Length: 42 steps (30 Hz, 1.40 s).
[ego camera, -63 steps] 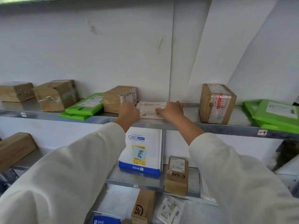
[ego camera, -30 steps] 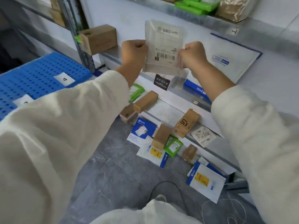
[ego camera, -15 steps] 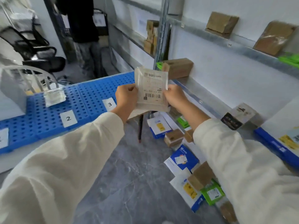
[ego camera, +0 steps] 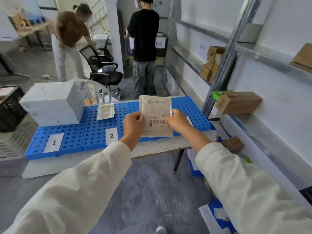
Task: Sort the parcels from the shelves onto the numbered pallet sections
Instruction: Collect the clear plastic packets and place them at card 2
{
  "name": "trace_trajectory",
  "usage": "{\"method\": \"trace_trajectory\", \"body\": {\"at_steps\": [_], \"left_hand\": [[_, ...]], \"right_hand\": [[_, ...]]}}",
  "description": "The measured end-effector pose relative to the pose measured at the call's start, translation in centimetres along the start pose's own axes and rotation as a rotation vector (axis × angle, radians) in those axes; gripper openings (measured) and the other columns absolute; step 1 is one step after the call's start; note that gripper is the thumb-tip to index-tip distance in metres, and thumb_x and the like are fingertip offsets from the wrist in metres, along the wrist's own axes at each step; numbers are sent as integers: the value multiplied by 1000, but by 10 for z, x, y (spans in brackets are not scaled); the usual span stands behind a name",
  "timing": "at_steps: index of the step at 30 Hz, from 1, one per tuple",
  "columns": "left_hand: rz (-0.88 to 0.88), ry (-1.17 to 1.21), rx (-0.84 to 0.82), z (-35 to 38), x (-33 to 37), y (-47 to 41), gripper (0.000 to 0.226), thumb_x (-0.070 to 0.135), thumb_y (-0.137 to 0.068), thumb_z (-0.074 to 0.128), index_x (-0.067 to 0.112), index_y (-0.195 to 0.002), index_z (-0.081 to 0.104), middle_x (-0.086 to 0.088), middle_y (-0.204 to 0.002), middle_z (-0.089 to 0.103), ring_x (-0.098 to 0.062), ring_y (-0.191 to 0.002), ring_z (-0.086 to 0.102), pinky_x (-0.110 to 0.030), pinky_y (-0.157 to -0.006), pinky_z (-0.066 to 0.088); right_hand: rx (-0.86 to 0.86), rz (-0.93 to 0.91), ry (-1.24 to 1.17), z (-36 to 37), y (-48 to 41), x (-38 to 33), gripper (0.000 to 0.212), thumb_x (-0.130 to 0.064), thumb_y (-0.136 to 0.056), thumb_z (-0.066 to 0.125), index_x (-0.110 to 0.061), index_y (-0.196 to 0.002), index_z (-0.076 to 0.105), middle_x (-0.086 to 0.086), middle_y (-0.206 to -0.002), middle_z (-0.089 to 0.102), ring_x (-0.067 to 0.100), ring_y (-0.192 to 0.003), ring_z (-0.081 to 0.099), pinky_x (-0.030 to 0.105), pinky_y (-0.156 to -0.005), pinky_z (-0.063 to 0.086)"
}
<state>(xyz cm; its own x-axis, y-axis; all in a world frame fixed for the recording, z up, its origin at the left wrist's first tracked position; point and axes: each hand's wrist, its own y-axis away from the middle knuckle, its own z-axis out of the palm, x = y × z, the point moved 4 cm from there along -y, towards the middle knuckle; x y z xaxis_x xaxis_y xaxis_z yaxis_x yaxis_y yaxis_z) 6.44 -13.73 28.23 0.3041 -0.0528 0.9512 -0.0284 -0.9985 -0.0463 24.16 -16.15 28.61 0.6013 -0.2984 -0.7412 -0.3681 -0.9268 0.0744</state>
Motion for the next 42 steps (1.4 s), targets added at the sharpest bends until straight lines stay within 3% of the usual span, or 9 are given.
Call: {"method": "trace_trajectory", "body": {"at_steps": [3,7,13,18,22,24,28,33,42], "left_hand": [[-18,-18,47,4,-5,-27,24,9,-89,45,10,-65,41,-10,-65,39,-17,-61,32,-27,-51,22],[-25,-50,113,7,-5,-66,27,10,-90,46,10,-64,39,-9,-63,36,-15,-56,29,-19,-44,20],[-45,-100,242,5,-13,-116,29,12,-93,50,-6,-71,56,-5,-64,51,-12,-58,44,-16,-48,34],[-94,-141,315,-1,-33,-145,29,12,-93,50,-10,-74,55,-8,-67,50,-15,-62,43,-25,-56,36],[-101,-165,367,-9,-45,-165,31,11,-92,51,6,-62,48,-2,-61,45,-11,-57,41,-10,-44,31],[-108,-177,389,-13,-49,-174,33,11,-92,52,10,-60,47,-1,-60,46,-11,-58,43,-12,-47,32],[-133,-166,414,-24,-62,-201,31,15,-94,51,-5,-71,57,-16,-70,57,-18,-65,49,-28,-58,41],[-151,-163,400,-47,-88,-249,29,15,-96,50,-4,-77,60,-14,-75,58,-17,-68,51,-23,-58,42],[-240,-79,323,-83,-149,-338,24,16,-95,52,0,-85,67,-18,-87,68,-22,-72,58,-32,-73,52]], "right_hand": [[-35,-18,25,11,-37,-6,24,-22,-96,51,-7,-114,55,7,-106,60,21,-90,57,27,-62,43],[-87,-58,33,20,-91,-18,24,-24,-96,52,-8,-114,54,8,-108,60,19,-86,55,23,-55,38],[-193,-133,2,43,-155,-36,34,-22,-96,52,-10,-127,52,8,-120,61,23,-104,59,30,-73,46],[-271,-172,-4,69,-187,-46,35,-24,-95,54,-11,-128,51,8,-120,61,22,-99,59,26,-69,45],[-324,-178,31,89,-206,-52,37,-25,-94,55,-10,-128,50,9,-121,60,25,-105,60,38,-85,52],[-337,-178,40,98,-216,-58,37,-25,-94,55,-10,-127,50,9,-121,60,25,-105,60,35,-80,50],[-362,-175,29,121,-238,-72,37,-25,-96,55,-10,-128,49,8,-124,58,25,-107,59,31,-77,46],[-383,-170,29,157,-272,-92,38,-26,-95,55,-11,-130,48,7,-125,59,25,-110,58,34,-86,49],[-396,-87,65,227,-326,-123,37,-26,-94,55,-15,-129,47,6,-122,59,23,-107,59,41,-91,51]]}}
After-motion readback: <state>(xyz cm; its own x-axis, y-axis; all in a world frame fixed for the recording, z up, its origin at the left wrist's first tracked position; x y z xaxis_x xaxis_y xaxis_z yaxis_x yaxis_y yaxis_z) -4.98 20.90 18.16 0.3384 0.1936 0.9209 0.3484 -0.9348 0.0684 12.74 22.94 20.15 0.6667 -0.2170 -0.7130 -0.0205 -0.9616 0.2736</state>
